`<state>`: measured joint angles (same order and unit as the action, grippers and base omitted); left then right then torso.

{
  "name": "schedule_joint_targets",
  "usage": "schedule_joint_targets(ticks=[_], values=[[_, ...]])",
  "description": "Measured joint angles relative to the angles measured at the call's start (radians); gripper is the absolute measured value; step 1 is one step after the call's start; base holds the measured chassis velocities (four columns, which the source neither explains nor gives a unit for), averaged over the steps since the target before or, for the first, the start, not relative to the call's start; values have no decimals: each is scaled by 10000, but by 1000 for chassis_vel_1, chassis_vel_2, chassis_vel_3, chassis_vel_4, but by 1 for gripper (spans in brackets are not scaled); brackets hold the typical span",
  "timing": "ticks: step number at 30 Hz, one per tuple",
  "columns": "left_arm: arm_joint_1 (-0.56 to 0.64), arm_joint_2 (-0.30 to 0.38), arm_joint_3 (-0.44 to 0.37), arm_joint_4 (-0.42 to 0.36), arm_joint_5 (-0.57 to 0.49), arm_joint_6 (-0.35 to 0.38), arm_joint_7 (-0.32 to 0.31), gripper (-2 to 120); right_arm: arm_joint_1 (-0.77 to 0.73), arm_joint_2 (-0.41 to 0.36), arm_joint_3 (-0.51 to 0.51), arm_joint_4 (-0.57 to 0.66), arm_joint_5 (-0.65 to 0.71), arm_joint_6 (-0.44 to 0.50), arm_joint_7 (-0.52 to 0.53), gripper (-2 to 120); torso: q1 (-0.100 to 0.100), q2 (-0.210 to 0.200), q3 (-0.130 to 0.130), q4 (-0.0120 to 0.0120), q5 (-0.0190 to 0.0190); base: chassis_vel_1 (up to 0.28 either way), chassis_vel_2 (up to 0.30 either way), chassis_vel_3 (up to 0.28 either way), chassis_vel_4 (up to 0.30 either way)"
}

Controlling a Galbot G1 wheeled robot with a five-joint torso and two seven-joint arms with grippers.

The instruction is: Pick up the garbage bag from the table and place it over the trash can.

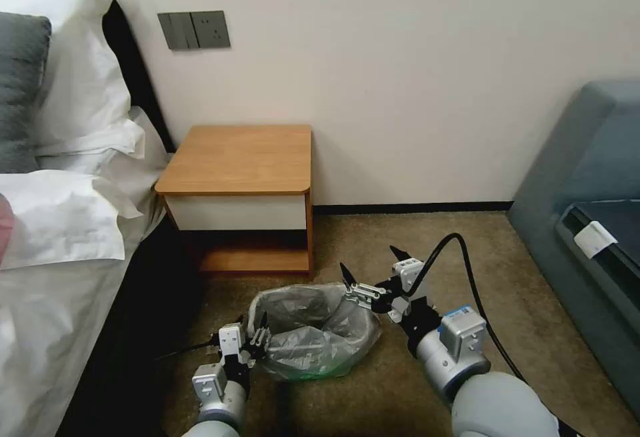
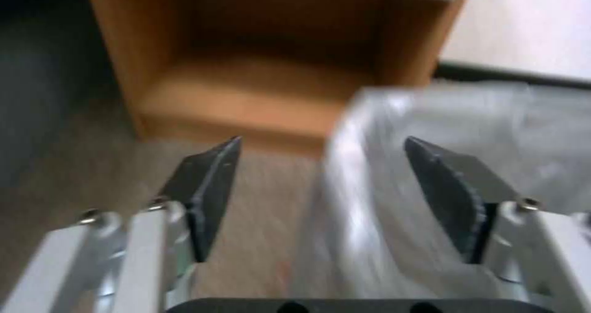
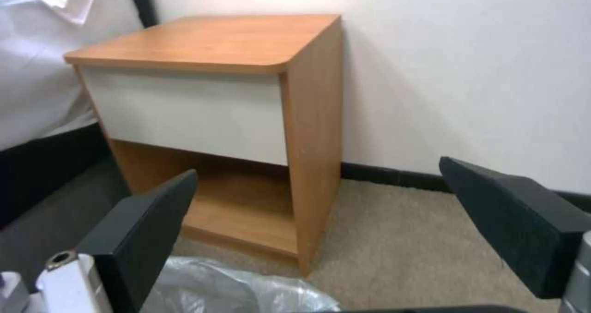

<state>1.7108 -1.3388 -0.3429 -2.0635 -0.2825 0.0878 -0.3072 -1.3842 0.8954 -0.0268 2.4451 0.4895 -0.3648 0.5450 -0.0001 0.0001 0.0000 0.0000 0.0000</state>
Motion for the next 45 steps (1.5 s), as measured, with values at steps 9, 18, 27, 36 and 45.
schedule_joint_targets(ticks=[9,18,27,36,45], values=[[674,204,-900,-738,1106,-2378,387,99,-2738,1891,2695,-2180,-2796,4055,-2645,100,1,-1,-1,0,2,0,0,0,0],[2438,-282,-1862,-1227,895,-4107,1969,100,-4804,3544,4943,-3156,-3897,6494,-4233,100,1,-1,-1,-2,0,0,0,0,0],[4315,-533,-2305,-1678,385,-5034,2004,100,-5617,4391,5366,-2920,-3624,7208,-4927,100,0,0,-2,0,0,0,0,0,0],[4305,-533,-2267,-1697,373,-5014,1939,100,-5584,4368,5322,-2880,-3601,7149,-4892,100,1,-1,-1,0,0,0,0,0,0],[4273,-528,-2256,-1686,372,-4973,1923,100,-5555,4341,5294,-2870,-3585,7110,-4855,100,0,-1,0,0,0,0,0,0,0]])
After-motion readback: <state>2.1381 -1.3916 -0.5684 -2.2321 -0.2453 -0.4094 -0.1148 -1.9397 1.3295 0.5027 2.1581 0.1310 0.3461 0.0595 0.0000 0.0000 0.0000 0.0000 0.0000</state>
